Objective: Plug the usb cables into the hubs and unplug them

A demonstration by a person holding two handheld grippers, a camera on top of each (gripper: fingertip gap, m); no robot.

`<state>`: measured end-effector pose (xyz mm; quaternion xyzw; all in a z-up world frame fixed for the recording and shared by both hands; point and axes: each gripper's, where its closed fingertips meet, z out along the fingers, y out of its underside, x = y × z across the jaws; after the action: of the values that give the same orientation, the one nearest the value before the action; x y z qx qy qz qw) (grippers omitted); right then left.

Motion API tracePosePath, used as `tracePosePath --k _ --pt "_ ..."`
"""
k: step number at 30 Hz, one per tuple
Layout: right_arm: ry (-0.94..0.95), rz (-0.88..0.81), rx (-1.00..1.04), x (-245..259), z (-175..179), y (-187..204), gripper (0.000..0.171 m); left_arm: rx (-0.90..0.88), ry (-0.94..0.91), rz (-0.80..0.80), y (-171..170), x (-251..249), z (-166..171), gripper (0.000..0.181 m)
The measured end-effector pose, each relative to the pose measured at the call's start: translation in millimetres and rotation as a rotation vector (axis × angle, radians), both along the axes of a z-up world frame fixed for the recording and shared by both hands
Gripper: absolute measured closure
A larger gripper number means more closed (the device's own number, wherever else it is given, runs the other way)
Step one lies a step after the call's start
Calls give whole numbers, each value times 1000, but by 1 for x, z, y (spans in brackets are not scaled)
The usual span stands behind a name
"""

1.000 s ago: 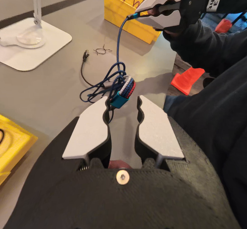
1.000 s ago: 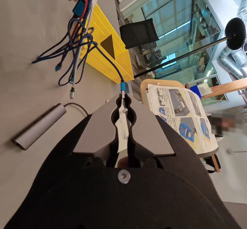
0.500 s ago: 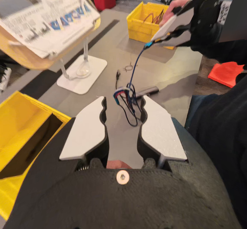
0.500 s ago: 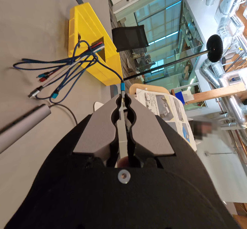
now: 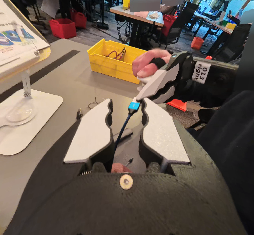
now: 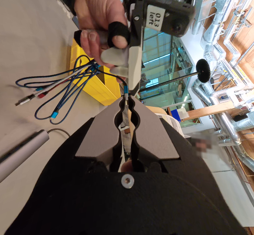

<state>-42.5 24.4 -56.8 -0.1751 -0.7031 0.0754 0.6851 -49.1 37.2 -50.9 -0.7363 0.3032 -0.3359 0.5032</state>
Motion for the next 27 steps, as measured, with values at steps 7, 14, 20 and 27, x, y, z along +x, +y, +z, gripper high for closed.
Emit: tracePosePath --k 7,14,20,27 --pt "90 30 -138 6 7 3 169 -27 -174 -62 -7 7 -10 156" --pt "126 71 -175 9 9 -4 169 -20 -345 -135 -15 14 0 166" --pt "114 72 -153 10 5 -5 169 -12 -344 -144 -18 17 -3 168" --pt "120 88 -176 10 4 -3 169 57 -317 -101 -16 17 -4 168"
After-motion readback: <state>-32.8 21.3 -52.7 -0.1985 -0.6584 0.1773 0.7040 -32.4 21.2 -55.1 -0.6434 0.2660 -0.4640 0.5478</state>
